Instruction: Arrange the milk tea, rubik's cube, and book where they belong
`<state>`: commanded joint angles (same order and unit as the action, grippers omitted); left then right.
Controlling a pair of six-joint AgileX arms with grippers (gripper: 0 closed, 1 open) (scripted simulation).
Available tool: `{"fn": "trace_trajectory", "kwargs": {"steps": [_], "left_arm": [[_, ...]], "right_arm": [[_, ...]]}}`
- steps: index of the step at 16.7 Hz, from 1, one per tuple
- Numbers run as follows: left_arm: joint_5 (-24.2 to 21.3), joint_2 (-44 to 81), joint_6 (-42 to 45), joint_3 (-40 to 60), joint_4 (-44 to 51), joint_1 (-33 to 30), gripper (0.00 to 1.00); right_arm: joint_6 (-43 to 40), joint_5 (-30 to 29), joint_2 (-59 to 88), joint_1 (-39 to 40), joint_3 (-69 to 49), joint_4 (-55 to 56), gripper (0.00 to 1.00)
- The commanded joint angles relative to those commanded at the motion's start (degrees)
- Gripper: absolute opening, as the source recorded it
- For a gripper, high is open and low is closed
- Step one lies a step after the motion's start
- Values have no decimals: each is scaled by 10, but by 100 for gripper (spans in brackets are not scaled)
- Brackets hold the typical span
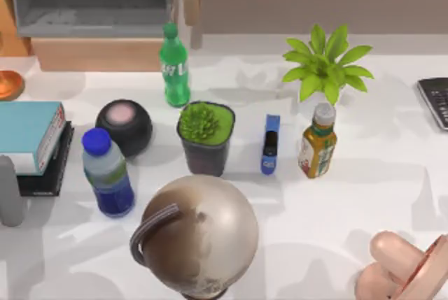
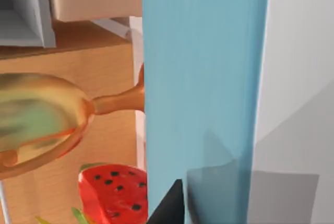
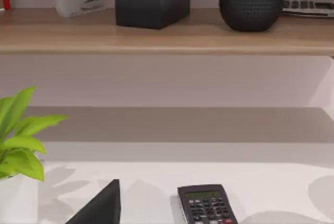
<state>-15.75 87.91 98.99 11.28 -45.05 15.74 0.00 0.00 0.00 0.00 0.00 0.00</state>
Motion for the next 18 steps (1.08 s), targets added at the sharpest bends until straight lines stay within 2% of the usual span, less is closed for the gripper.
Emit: {"fn": "trace_trajectory", "kwargs": {"steps": [7,16,18], "left_arm": [[7,-6,1,3,-11,-27,0],[3,19,-2,8,-12,-4,0],[3,19,-2,8,-12,-4,15]], "right_arm": [[0,0,0,0,0,0,100],[0,0,0,0,0,0,100],[0,0,0,0,0,0,100]]}}
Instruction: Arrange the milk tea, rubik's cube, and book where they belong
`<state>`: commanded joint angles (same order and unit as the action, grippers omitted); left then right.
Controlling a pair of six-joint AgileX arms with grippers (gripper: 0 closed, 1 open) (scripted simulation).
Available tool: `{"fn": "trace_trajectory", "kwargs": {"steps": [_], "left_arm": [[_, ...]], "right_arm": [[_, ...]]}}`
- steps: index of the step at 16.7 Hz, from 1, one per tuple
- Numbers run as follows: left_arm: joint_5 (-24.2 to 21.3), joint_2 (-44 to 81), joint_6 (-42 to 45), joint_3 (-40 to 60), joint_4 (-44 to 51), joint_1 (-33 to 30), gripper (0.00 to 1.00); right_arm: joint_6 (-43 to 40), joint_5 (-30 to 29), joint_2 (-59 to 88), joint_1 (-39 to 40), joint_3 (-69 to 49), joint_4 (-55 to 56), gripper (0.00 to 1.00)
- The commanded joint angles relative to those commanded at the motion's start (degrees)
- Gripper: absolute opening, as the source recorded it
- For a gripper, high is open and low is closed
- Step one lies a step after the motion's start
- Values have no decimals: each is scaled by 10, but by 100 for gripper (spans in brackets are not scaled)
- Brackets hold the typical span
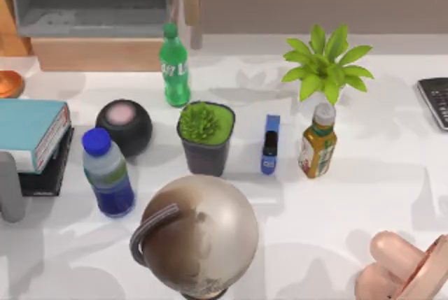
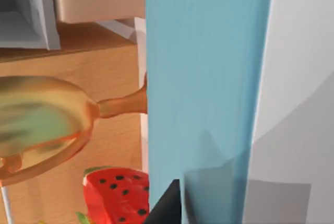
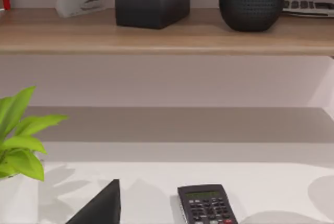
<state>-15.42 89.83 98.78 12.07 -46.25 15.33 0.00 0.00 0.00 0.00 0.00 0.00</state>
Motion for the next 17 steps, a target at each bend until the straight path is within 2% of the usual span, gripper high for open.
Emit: {"fn": "trace_trajectory", "kwargs": {"steps": [11,17], "left_arm": [[0,0,0,0,0,0,98],[0,0,0,0,0,0,100]], "right_arm": [[0,0,0,0,0,0,100],[0,0,0,0,0,0,100]]}}
